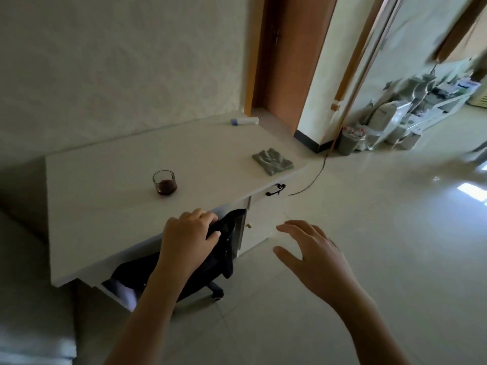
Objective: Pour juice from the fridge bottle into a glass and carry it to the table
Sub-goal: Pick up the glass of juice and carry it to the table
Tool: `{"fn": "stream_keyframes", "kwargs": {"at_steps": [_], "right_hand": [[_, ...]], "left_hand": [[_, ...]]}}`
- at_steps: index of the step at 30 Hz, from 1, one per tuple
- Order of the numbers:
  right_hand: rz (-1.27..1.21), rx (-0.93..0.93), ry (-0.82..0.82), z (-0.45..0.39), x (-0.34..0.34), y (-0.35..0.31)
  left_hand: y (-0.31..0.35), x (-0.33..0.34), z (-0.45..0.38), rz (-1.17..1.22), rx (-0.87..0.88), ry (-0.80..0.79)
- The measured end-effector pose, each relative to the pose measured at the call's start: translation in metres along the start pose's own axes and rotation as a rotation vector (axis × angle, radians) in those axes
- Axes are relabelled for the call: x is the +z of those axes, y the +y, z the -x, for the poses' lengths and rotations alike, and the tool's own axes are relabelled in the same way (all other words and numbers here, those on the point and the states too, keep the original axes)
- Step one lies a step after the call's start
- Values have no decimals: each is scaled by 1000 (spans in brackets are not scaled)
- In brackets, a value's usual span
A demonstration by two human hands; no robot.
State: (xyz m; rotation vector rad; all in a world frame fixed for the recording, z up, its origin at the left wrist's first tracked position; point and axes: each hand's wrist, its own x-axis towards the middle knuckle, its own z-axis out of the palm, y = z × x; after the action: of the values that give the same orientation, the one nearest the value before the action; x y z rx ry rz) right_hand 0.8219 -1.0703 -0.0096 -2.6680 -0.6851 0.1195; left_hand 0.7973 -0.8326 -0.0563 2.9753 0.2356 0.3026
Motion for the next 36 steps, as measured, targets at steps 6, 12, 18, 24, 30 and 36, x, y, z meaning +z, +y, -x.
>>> {"fn": "stream_keyframes", "kwargs": {"at_steps": [6,12,18,24,30,36], "right_hand": [[-7,-190,-89,-124,12,16],[43,-494,-261,-252,46,9],[73,-722,-414,-337,83,-32],[2,-692,-513,-394,136,-61],[45,-638,-560,-444,195,-87],[88,-618,-683,-476,248,-122]], "left_hand": [[-42,19,-53,-70,-211,8],[-70,39,-82,-128,-522,-90],[-83,47,-94,-88,-706,31],[-109,67,-93,-22,-832,7],[-161,97,-108,36,-876,-43],[-217,115,-136,64,-874,-67]]}}
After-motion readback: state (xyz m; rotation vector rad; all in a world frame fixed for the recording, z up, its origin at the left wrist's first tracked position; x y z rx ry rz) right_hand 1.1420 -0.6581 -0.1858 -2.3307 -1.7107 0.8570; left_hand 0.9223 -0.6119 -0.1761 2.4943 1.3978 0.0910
